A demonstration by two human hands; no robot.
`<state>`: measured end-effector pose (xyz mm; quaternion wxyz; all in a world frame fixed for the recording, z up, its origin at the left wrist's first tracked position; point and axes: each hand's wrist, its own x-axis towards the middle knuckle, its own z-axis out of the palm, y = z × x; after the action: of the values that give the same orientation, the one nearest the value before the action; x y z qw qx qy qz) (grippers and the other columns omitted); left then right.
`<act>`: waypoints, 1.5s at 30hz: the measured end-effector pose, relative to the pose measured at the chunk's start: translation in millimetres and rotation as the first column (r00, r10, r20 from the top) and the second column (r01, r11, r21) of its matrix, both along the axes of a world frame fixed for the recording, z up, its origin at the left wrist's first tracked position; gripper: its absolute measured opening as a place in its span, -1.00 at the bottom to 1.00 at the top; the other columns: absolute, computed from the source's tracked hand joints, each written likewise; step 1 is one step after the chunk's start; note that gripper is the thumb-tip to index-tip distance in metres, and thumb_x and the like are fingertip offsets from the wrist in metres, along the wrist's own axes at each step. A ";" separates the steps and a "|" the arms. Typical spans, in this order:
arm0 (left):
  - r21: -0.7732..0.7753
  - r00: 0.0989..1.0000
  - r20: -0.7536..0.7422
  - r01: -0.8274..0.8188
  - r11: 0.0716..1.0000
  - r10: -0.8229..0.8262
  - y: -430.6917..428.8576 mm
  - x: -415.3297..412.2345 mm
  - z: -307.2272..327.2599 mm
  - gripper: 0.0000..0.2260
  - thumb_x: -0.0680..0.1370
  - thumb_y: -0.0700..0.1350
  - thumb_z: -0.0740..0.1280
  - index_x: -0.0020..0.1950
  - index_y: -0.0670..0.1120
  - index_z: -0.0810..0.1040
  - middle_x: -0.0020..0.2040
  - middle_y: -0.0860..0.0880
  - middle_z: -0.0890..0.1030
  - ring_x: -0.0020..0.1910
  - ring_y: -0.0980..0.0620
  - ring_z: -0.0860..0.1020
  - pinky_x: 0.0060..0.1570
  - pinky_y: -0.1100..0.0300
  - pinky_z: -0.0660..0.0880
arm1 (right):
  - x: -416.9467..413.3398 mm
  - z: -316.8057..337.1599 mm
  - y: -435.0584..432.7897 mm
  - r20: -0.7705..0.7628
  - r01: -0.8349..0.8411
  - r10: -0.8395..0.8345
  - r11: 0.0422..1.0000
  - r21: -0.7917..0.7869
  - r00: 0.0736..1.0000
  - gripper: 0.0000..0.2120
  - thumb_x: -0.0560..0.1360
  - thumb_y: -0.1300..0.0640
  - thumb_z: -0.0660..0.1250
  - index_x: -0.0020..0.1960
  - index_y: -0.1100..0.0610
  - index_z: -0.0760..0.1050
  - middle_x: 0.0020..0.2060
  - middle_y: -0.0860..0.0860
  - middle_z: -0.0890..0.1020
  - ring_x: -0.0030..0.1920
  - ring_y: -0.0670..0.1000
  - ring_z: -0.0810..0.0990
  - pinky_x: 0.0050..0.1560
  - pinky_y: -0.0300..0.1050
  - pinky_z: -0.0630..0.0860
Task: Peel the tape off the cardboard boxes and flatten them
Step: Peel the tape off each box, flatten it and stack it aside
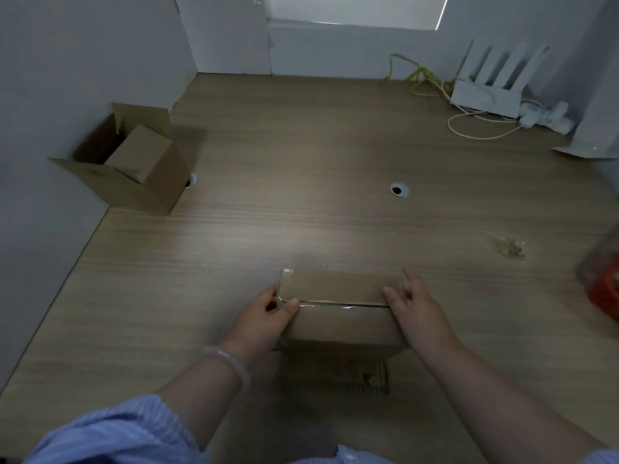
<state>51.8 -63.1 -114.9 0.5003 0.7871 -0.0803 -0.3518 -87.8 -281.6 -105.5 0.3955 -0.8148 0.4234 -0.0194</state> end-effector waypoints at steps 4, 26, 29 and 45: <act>-0.004 0.996 0.030 -0.083 0.997 0.084 -0.6 -1.9 -4.2 -0.66 0.39 0.16 0.43 0.11 0.09 0.57 -0.01 0.04 0.67 -0.04 0.08 0.63 0.05 -0.03 0.58 | 16.4 5.9 17.3 0.028 -0.187 0.243 0.811 -0.554 0.970 -0.42 0.45 0.21 0.32 0.44 0.00 0.31 0.36 0.11 0.40 0.35 0.09 0.31 0.39 -0.04 0.15; -0.097 0.950 -0.252 -0.212 0.972 0.183 38.3 -24.6 6.9 -0.87 0.58 -0.30 0.25 -0.15 -0.15 0.49 -0.14 -0.13 0.56 -0.13 0.00 0.55 -0.23 0.25 0.54 | 20.3 -9.6 57.3 -0.309 -0.655 0.614 0.481 -0.583 0.726 -0.38 0.52 -0.33 -0.03 0.52 -0.12 0.13 0.51 0.05 0.20 0.51 0.09 0.14 0.44 0.15 0.07; -0.053 0.967 -0.180 -0.191 0.980 0.179 35.3 -26.4 7.0 -0.82 0.59 -0.31 0.22 -0.19 -0.14 0.46 -0.19 -0.12 0.54 -0.18 0.04 0.55 -0.31 0.30 0.51 | 19.3 -9.1 56.9 -0.299 -0.648 0.614 0.485 -0.587 0.730 -0.38 0.51 -0.33 -0.01 0.51 -0.11 0.16 0.50 0.05 0.22 0.50 0.09 0.16 0.44 0.15 0.08; -0.106 0.942 0.261 -0.189 0.976 0.211 28.6 11.3 33.9 -0.86 0.47 -0.27 0.41 -0.21 -0.05 0.56 -0.29 -0.06 0.60 -0.25 0.00 0.56 -0.13 0.09 0.56 | 19.3 -9.5 56.6 -0.276 -0.644 0.627 0.489 -0.588 0.728 -0.38 0.51 -0.34 -0.02 0.49 -0.12 0.19 0.50 0.04 0.24 0.50 0.08 0.18 0.43 0.13 0.08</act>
<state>63.1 -34.4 -81.0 0.5486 0.8114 -0.0813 -0.1847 -68.6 -225.0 -115.0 0.0612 -0.9961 0.0631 -0.0075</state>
